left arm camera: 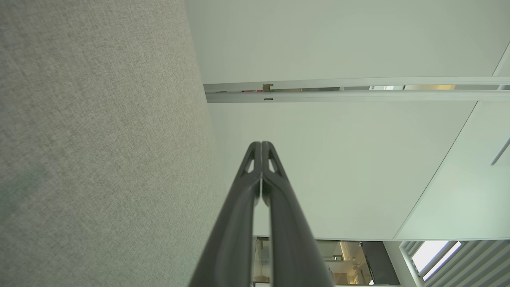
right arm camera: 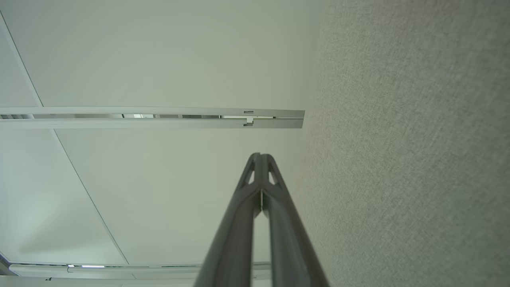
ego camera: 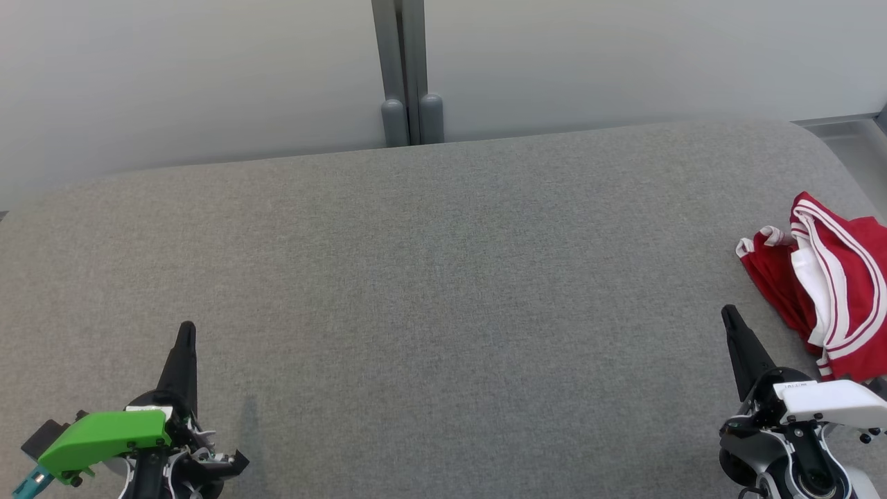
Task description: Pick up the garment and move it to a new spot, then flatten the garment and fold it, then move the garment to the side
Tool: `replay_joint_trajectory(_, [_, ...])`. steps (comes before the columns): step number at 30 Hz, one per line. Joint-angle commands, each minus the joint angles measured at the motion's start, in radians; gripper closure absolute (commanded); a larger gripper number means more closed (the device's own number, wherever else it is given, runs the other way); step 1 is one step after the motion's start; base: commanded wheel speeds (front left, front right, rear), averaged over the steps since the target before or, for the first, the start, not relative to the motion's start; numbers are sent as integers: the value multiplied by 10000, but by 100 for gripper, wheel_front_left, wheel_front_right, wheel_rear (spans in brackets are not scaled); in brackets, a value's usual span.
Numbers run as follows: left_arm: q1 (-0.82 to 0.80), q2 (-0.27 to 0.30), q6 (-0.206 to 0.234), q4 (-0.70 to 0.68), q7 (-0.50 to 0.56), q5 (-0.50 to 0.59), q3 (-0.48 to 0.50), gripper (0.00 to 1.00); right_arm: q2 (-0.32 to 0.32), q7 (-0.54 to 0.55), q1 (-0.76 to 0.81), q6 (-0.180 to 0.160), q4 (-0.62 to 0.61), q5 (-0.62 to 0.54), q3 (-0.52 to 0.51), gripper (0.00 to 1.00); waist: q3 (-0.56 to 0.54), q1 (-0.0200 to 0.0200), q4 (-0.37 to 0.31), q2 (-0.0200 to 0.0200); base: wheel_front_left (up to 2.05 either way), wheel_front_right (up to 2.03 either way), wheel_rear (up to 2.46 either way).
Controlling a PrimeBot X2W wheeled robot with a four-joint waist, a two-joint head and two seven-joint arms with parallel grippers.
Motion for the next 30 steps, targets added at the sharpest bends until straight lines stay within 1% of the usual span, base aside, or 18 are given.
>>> replay_joint_trajectory(1, [-112,69,-50,-19,43,-31,26,100,-56,31,-84,-7,-46,34,-19,100,0,0,1,0,0,0,0])
replay_joint_trajectory(30, [-112,69,-51,-19,42,-31,26,100,-56,32,-83,-7,-46,35,-18,100,0,0,1,0,0,0,0])
